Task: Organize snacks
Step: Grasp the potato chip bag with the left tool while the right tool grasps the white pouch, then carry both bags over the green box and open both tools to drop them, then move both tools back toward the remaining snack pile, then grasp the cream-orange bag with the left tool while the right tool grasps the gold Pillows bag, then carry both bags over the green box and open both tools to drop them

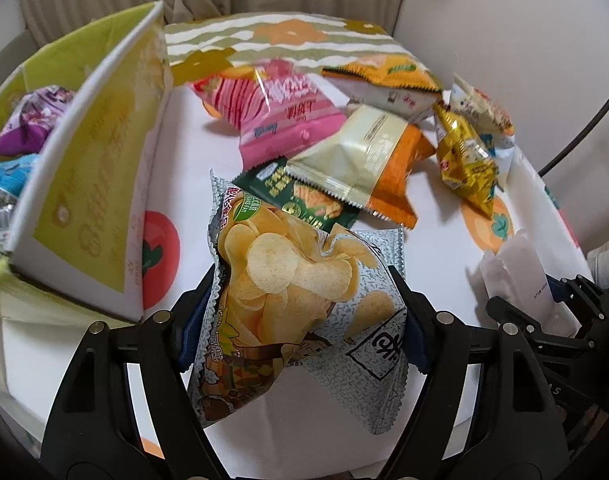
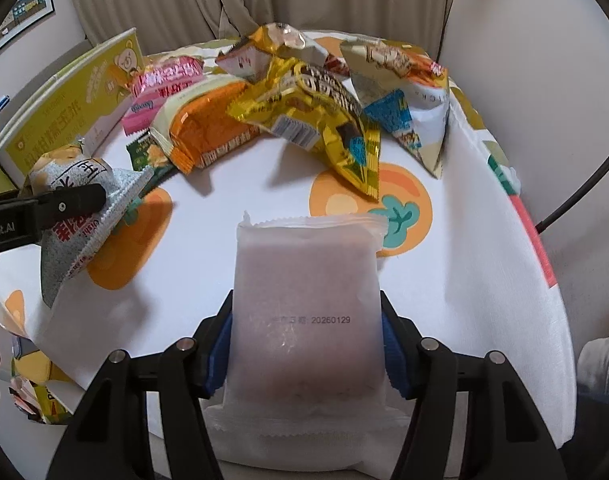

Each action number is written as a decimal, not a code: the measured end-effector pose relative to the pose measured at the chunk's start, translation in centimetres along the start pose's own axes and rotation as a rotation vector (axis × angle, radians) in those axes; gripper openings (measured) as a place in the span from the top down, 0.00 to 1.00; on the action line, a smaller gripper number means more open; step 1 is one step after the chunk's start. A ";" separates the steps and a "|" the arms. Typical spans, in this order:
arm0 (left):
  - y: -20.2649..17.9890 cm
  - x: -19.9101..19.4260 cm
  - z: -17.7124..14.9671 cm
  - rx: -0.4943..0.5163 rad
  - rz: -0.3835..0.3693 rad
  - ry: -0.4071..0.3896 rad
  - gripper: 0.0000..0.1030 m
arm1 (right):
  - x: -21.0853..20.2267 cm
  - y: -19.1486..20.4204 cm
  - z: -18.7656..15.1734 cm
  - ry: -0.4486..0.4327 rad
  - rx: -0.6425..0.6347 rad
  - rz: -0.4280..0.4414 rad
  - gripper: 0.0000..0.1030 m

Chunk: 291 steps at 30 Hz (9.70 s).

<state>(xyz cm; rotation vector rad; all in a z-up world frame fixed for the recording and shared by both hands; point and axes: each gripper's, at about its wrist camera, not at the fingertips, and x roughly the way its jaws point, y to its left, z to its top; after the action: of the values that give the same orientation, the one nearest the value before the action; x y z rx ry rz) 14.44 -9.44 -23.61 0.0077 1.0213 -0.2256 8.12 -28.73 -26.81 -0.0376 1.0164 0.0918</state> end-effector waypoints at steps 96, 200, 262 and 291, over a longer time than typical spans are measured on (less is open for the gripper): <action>28.2 -15.5 9.4 -0.187 0.152 -0.162 0.00 | -4.8 27.9 24.3 -0.190 -0.166 0.321 0.10; -6.2 5.8 8.2 0.380 -0.145 0.066 0.36 | 3.2 -3.4 12.0 0.045 0.278 0.154 0.41; 32.6 -13.9 3.7 -0.221 0.100 -0.135 0.00 | -5.7 29.5 19.1 -0.100 -0.156 0.396 0.46; 34.5 -16.1 1.8 -0.260 0.092 -0.162 0.00 | -4.1 32.6 17.6 -0.008 -0.180 0.294 0.07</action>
<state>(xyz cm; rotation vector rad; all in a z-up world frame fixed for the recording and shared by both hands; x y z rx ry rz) 14.45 26.99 -12.44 -0.1968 0.8803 -0.0081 17.81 4.81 -13.69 -0.0517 0.9983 0.4511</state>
